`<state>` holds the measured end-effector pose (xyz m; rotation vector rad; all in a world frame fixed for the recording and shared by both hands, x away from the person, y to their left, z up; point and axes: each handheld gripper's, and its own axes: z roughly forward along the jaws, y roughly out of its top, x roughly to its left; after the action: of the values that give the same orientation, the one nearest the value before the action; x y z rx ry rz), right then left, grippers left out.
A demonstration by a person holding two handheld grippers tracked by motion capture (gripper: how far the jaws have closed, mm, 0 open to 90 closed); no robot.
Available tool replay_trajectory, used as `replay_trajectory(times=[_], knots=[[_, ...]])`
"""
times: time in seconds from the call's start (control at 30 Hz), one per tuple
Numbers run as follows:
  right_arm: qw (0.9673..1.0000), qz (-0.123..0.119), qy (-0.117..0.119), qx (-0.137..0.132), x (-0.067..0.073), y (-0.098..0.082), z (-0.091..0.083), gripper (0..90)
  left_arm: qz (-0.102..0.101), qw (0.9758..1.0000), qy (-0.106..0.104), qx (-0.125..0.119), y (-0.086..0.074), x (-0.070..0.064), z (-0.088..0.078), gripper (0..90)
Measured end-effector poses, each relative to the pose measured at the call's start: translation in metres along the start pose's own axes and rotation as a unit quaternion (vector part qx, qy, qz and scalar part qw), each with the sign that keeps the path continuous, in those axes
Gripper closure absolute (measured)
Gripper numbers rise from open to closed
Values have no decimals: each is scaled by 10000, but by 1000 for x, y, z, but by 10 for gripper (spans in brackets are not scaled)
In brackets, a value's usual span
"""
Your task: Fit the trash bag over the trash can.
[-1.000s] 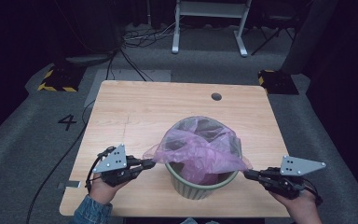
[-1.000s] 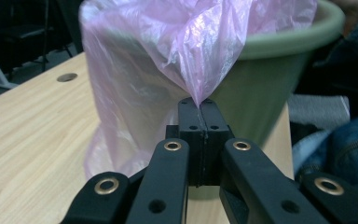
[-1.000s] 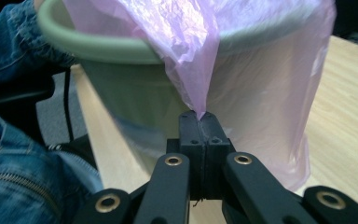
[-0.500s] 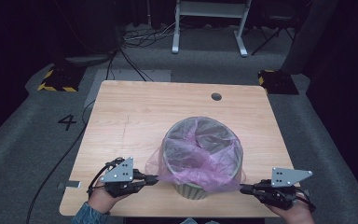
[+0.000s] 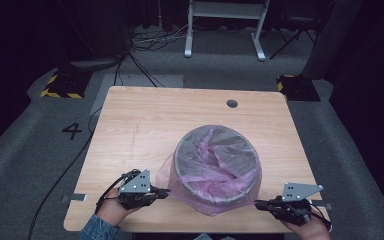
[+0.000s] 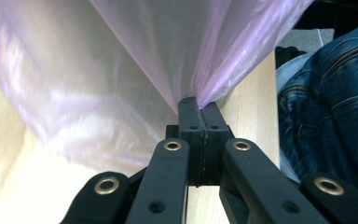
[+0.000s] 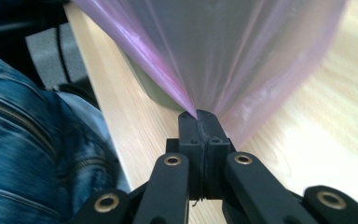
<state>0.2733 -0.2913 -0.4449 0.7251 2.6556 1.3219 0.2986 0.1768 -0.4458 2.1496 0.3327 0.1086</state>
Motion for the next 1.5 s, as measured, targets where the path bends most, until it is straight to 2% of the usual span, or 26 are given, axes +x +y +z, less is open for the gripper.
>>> replay_trajectory(times=[0.07, 0.2, 0.33, 0.43, 0.5, 0.53, 0.57, 0.63, 0.67, 0.73, 0.83, 0.9, 1.0, 1.1, 1.17, 1.2, 1.23, 1.27, 1.3, 1.37, 1.43, 1.5], knots=[[9999, 124, -30, -5, -4, -6, 1, 895, -183, 9998, -43, -64, -9, 4, 1, 899], [9994, 328, -53, 23, -12, -17, 6, 894, -354, 9994, -16, -5, -18, 7, 5, 899], [9990, 423, -48, 97, -15, -24, 14, 891, -482, 9988, 30, 113, -25, 8, 9, 898], [9989, 438, -98, 157, -16, -28, 17, 881, -658, 9978, -10, 107, -32, 10, 10, 894], [9987, 463, -111, 178, -16, -30, 17, 853, -760, 9971, -25, 21, -34, 10, 7, 850], [9987, 458, -119, 178, -16, -30, 17, 827, -815, 9967, 19, -43, -34, 10, 4, 794], [9987, 455, -135, 181, -16, -30, 16, 765, -877, 9960, 38, -149, -32, 10, 0, 703], [9988, 443, -193, 112, -15, -27, 12, 578, -953, 9944, -62, -445, -27, 8, -9, 532], [9988, 456, -187, 19, -14, -25, 9, 515, -928, 9938, -83, -600, -24, 6, -14, 471], [9987, 423, -186, -193, -11, -20, 2, 431, -902, 9919, -134, -886, -17, 2, -22, 409], [9975, 384, -213, -560, -6, -8, -11, 340, -841, 9896, -79, -1160, -3, -2, -30, 355], [9964, 372, -208, -732, -3, 1, -16, 295, -789, 9894, -55, -1221, 7, -4, -29, 337], [9953, 300, -114, -909, 4, 15, -19, 265, -676, 9905, -55, -1196, 25, -8, -21, 314], [9953, 178, -80, -954, 10, 28, -16, 286, -602, 9926, 4, -1052, 37, -7, -11, 314], [9957, 109, -31, -915, 11, 37, -12, 335, -647, 9925, -3, -1039, 42, -4, -6, 315], [9958, 124, -26, -907, 10, 39, -10, 394, -667, 9920, -36, -1075, 43, -2, -5, 324], [9957, 148, -25, -910, 8, 41, -9, 456, -648, 9917, -80, -1110, 44, -2, -5, 369], [9957, 160, 0, -916, 7, 42, -9, 532, -603, 9916, -63, -1146, 44, -2, -6, 462], [9956, 146, 33, -927, 5, 43, -10, 614, -568, 9919, 16, -1139, 43, -2, -7, 552], [9955, 107, -43, -945, 4, 45, -12, 773, -533, 9922, 138, -1121, 42, -2, -10, 746], [9954, 113, -59, -949, 1, 46, -14, 870, -593, 9914, 321, -1125, 39, -1, -13, 850], [9958, 173, -89, -897, -3, 46, -16, 899, -671, 9909, 437, -1082, 37, 2, -15, 878]])
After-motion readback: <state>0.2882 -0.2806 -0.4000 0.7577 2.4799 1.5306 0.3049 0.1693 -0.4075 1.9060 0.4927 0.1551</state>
